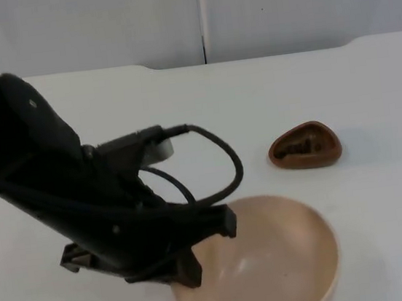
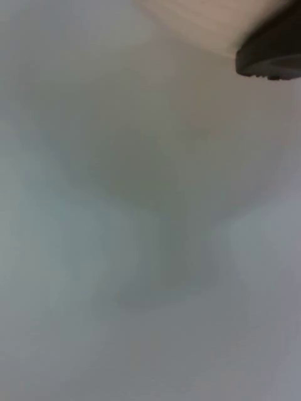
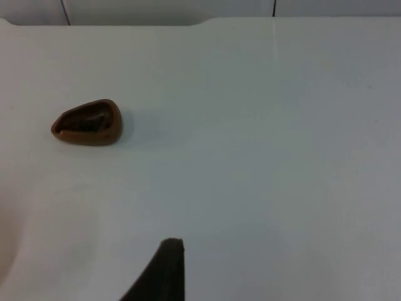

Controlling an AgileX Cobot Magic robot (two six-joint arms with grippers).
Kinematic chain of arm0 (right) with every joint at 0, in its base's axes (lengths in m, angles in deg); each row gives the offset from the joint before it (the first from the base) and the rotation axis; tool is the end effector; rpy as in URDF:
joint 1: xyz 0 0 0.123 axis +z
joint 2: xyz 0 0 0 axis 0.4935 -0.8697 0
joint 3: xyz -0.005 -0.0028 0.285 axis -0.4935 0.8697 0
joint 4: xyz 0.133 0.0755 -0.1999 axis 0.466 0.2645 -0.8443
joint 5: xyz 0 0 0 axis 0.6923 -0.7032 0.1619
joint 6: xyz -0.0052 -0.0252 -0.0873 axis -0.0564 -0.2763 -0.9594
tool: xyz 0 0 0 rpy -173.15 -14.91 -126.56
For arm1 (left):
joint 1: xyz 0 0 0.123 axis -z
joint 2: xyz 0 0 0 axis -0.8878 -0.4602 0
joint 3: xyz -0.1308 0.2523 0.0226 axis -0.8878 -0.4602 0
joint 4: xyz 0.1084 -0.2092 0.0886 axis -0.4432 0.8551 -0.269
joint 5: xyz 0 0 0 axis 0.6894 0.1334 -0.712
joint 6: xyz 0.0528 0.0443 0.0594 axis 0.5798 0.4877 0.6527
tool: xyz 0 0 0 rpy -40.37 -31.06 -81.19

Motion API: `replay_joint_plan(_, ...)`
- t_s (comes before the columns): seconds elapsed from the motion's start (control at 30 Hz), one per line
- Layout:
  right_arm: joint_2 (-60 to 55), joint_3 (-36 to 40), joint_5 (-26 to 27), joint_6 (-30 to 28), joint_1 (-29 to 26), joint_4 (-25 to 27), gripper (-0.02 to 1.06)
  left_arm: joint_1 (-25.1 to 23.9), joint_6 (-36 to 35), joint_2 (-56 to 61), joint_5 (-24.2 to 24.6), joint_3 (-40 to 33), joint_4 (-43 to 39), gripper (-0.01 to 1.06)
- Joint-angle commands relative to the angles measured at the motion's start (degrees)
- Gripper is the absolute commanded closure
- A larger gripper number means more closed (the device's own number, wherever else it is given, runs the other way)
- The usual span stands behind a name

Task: Pick up the bowl with the left hand and pour the coffee beans from the cup into the bowl with the right hand.

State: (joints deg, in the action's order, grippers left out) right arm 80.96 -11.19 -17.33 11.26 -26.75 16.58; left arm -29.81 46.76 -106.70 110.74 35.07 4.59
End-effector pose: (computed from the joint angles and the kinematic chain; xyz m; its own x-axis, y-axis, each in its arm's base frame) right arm -0.0076 -0.0017 0.2804 -0.4608 -0.0245 -0.8872 -0.0364 0.9993 -0.0087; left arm 0.2309 -0.1804 0.1114 -0.9743 0.1217 -0.1896 0.1898 0.8970 -0.3992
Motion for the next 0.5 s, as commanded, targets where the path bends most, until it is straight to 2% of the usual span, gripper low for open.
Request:
replay_joint_plan(0.0,0.1,0.1,0.2,0.0,-0.3,0.1,-0.01,0.3,-0.3,2.4,0.5,0.2,-0.9,1.05)
replay_joint_plan(0.2,0.1,0.1,0.2,0.0,-0.3,0.1,-0.01,0.3,-0.7,6.0,1.0,0.2,-2.3,1.05)
replay_joint_plan(0.47,0.1,0.1,0.2,0.0,-0.3,0.1,-0.01,-0.4,-9.0,7.0,2.3,0.2,-12.3,1.05)
